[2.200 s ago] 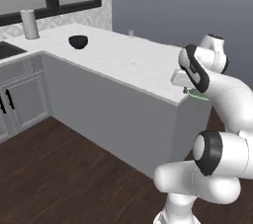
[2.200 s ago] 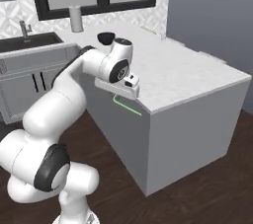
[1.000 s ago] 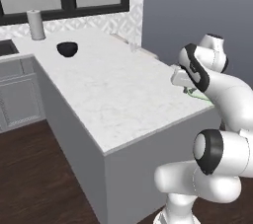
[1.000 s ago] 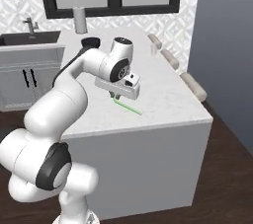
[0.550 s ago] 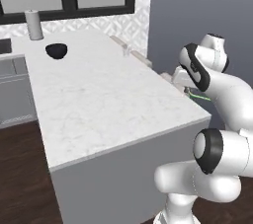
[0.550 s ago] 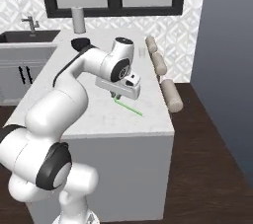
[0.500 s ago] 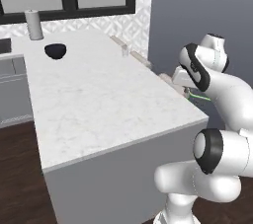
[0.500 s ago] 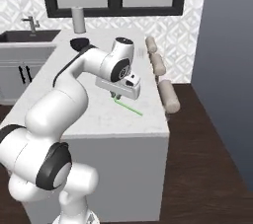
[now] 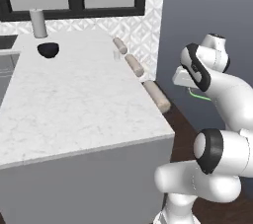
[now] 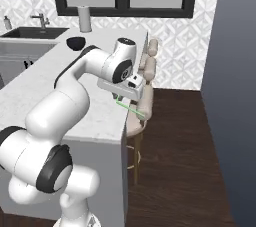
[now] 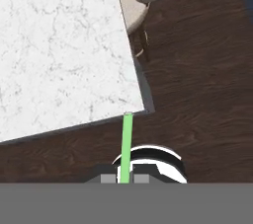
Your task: Take a straw from the drawer in front and place it inside the glass cup on the dining counter.
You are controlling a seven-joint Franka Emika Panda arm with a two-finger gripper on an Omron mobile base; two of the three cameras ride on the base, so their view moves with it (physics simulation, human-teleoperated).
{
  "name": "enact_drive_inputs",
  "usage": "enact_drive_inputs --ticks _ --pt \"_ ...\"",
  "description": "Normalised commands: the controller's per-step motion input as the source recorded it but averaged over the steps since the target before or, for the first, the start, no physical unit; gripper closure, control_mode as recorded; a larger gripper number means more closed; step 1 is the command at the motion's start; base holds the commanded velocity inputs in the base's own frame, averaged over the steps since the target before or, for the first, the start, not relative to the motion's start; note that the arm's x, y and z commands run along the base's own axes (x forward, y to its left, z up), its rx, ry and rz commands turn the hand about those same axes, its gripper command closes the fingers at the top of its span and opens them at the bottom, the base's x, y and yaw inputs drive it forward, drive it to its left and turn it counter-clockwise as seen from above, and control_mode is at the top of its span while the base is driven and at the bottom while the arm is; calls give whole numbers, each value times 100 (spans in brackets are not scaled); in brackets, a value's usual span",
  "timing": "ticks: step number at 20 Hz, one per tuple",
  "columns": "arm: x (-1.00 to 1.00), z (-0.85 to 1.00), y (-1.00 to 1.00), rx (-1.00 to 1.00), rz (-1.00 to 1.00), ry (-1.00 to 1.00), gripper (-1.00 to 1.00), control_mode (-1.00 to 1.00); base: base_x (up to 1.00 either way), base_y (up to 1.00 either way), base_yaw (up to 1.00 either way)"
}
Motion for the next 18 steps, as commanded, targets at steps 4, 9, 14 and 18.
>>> enact_drive_inputs --ticks 4,9,14,18 --pt "0 0 0 0 0 0 100 100 44 -100 40" --pt "0 0 0 0 0 0 100 100 59 -100 42" --pt "0 0 0 0 0 0 100 100 74 -100 38" --pt "0 0 0 0 0 0 100 100 83 -100 37"
